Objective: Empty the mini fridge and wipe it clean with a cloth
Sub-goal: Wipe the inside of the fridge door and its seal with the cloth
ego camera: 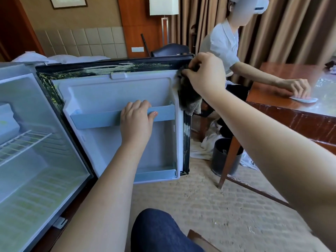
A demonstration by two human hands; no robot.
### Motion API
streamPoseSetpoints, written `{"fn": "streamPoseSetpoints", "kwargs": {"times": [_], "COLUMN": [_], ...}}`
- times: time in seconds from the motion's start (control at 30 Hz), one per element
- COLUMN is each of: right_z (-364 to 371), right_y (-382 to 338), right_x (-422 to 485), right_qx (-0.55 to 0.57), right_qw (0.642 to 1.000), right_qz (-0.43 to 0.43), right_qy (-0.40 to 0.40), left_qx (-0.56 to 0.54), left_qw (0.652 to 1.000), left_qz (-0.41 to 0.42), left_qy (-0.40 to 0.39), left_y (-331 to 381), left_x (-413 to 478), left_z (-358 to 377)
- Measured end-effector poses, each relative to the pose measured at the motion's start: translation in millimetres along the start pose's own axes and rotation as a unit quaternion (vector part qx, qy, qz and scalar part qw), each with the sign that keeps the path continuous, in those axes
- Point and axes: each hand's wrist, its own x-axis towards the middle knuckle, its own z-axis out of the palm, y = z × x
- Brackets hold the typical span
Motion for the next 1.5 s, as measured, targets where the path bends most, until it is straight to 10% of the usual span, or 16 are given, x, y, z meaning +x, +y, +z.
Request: {"fn": "streamPoseSetpoints", "kwargs": {"times": [0.63, 1.1, 1.5], "right_z": [64.2, 17.2, 82.4], "right_y": [75.0, 10.9, 91.5], "right_x": [-107.1, -16.4, -130.0], "right_qx": [-0.018, 0.064, 0.012], "right_qw": [0.979, 0.998, 0.980], "right_qz": [0.124, 0.009, 0.140], "right_qy": [-0.163, 0.019, -0.139], "left_qx": [-0.014, -0.007, -0.009], "left_qw": [1.000, 1.000, 1.000], "left_qz": [-0.008, -0.010, -0.017], "left_qy": [-0.001, -0.002, -0.015], "left_y": [-0.9, 0.7, 0.5], "left_x": [1.6, -1.5, 2.5], "left_z": [0.6, -1.0, -0.7]}}
